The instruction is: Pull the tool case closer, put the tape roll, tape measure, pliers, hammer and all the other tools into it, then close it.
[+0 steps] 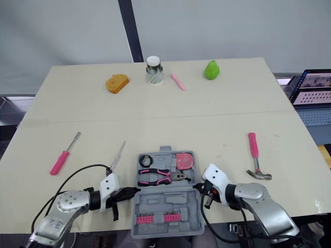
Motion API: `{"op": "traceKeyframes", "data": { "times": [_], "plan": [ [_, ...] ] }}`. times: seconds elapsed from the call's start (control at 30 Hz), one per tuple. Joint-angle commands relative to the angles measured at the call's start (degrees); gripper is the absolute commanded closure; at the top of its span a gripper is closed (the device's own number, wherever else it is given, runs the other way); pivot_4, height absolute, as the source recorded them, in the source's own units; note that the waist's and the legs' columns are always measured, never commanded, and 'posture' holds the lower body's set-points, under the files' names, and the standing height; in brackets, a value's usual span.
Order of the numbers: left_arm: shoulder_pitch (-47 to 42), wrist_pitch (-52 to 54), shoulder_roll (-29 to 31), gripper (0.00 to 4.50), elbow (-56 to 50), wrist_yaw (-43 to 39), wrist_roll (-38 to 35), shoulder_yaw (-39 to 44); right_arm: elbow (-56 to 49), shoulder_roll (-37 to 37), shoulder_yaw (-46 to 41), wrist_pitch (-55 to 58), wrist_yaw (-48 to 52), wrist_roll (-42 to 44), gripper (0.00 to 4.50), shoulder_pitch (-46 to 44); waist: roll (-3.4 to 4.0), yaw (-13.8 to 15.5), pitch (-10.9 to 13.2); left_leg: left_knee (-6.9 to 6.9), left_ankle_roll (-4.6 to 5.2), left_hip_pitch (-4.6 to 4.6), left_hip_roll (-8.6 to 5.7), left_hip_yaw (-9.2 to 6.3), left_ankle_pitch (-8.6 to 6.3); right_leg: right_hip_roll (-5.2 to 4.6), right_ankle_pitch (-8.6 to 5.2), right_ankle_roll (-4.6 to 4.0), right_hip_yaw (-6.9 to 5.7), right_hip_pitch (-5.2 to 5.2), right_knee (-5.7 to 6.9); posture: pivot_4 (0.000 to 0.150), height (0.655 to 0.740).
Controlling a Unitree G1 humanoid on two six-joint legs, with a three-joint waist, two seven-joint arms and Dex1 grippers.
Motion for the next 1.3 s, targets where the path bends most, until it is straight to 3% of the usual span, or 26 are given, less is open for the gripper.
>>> {"op": "traceKeyframes", "data": {
  "times": [0.03, 1.3],
  "plan": [
    [-1.60, -0.24, -0.75, 4.45, 0.18, 1.78, 0.14, 0.77, -0.22, 1.11, 0.35, -0.36, -1.08, -0.05, 4.50, -0.51, 0.00, -0.02, 0.00, 0.00, 0.00, 0.00, 0.00, 0.00, 0.00, 0.00, 0.00, 0.00, 0.00, 0.00, 0.00, 0.150, 0.7391],
    [-3.53, -0.29, -1.52, 4.45, 1.19, 2.60, 0.53, 0.30, 2.65, 2.98, -0.41, -0.65, -4.40, -1.97, 4.50, -2.84, 0.00, -0.91, -0.01, 0.00, -0.01, 0.01, 0.00, -0.01, 0.02, 0.03, 0.00, 0.00, 0.00, -0.01, 0.05, 0.150, 0.7391]
  ]
}}
